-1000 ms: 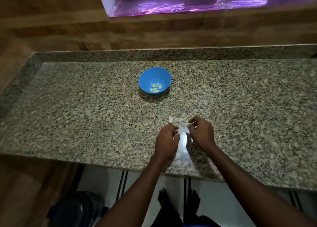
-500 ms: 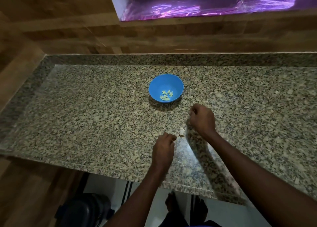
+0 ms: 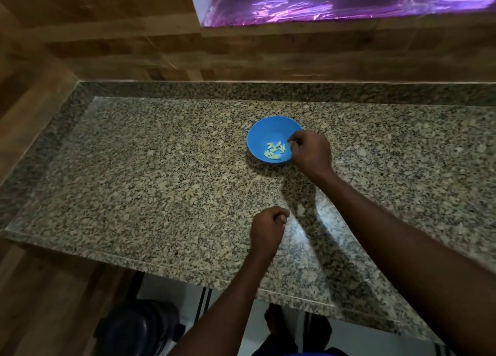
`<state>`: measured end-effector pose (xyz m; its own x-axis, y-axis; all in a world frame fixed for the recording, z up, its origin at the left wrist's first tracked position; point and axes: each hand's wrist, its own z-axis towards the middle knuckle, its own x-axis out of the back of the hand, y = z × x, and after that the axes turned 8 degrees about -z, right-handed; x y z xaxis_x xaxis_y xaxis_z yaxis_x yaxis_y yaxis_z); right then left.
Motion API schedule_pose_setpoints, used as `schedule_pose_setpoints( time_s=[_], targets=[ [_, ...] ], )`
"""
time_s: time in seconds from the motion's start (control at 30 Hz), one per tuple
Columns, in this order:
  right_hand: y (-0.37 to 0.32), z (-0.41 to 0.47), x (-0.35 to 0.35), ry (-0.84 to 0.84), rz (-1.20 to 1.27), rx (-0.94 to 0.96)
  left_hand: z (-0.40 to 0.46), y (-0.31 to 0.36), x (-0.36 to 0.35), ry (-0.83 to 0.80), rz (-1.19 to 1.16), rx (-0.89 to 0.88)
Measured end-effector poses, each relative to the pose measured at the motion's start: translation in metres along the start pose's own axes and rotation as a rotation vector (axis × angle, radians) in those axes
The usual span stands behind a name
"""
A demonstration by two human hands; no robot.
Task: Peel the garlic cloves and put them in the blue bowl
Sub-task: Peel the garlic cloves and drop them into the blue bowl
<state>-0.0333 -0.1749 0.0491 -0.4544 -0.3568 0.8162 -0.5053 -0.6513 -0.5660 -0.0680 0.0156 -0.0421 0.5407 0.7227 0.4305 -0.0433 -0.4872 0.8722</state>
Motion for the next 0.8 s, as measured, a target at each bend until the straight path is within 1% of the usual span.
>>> schedule_pose_setpoints(
  time_s=[0.1, 0.17, 0.27, 0.3, 0.37, 0.43, 0.5, 0.57, 0.7, 0.8],
  targets=[
    [0.026, -0.032, 0.008, 0.039, 0.055, -0.1, 0.005, 0.015, -0.008, 0.01, 0.029, -0.003],
    [0.044, -0.06, 0.01, 0.004, 0.072, -0.197, 0.009, 0.023, -0.015, -0.027, 0.039, 0.004],
    [0.07, -0.1, 0.004, -0.161, 0.056, -0.341, 0.01, 0.029, -0.025, -0.068, 0.132, -0.037],
    [0.076, -0.11, 0.001, -0.234, 0.064, -0.371, 0.01, 0.031, -0.027, -0.07, 0.114, -0.03],
    [0.087, -0.123, -0.006, -0.328, 0.138, -0.422, 0.008, 0.034, -0.03, -0.074, -0.022, 0.025],
    [0.093, -0.129, -0.009, -0.347, 0.234, -0.458, 0.005, 0.037, -0.029, -0.103, -0.208, 0.087],
    [0.094, -0.132, -0.009, -0.356, 0.37, -0.486, 0.002, 0.04, -0.028, -0.153, -0.36, 0.106],
    [0.093, -0.136, -0.006, -0.334, 0.471, -0.49, 0.0, 0.045, -0.026, -0.174, -0.437, 0.13],
    [0.092, -0.14, 0.003, -0.306, 0.57, -0.465, -0.003, 0.051, -0.023, -0.197, -0.583, 0.218],
    [0.09, -0.141, 0.007, -0.297, 0.597, -0.452, -0.003, 0.052, -0.02, -0.174, -0.552, 0.232]
  ],
)
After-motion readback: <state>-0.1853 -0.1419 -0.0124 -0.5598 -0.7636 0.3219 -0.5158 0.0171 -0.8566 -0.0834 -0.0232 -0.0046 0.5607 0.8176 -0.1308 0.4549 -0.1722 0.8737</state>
